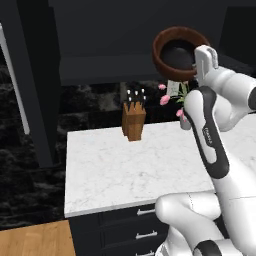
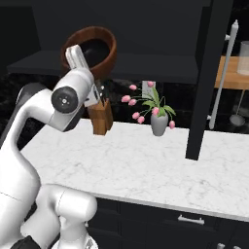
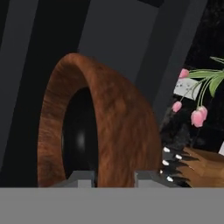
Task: Pick up the bowls on the counter and stack them on top of one another in the open cabinet. Place the smaller bowl on top of the larger bowl.
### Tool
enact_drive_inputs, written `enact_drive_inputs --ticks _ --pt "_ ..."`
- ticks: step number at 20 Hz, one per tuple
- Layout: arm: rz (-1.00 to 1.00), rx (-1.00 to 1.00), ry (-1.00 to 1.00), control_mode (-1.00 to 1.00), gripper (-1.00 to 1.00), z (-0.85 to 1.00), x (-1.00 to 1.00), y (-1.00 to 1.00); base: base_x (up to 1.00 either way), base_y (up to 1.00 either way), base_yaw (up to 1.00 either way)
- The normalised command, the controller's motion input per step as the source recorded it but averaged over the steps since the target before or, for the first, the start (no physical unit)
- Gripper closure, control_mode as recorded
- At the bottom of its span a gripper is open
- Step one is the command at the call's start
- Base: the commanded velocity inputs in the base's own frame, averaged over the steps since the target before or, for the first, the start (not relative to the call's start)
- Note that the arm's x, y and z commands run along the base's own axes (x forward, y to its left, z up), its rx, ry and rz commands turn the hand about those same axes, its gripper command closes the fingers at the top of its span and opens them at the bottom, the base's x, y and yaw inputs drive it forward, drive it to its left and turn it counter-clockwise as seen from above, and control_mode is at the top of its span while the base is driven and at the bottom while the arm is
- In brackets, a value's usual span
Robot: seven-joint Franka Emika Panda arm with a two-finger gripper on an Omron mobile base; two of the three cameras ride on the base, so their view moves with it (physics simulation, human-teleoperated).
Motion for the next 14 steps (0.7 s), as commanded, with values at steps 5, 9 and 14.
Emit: enact_drive_inputs --ticks 5,9,14 --pt "-0.08 0.0 0.22 -1.0 1.0 0.0 0.99 0.12 0.0 0.0 0.0" --pt "-0.04 0.0 0.29 -1.0 1.0 0.0 1.0 0.0 0.0 0.0 0.0" --pt "-0.02 0.0 0.2 -1.0 1.0 0.0 1.0 0.06 0.0 0.0 0.0"
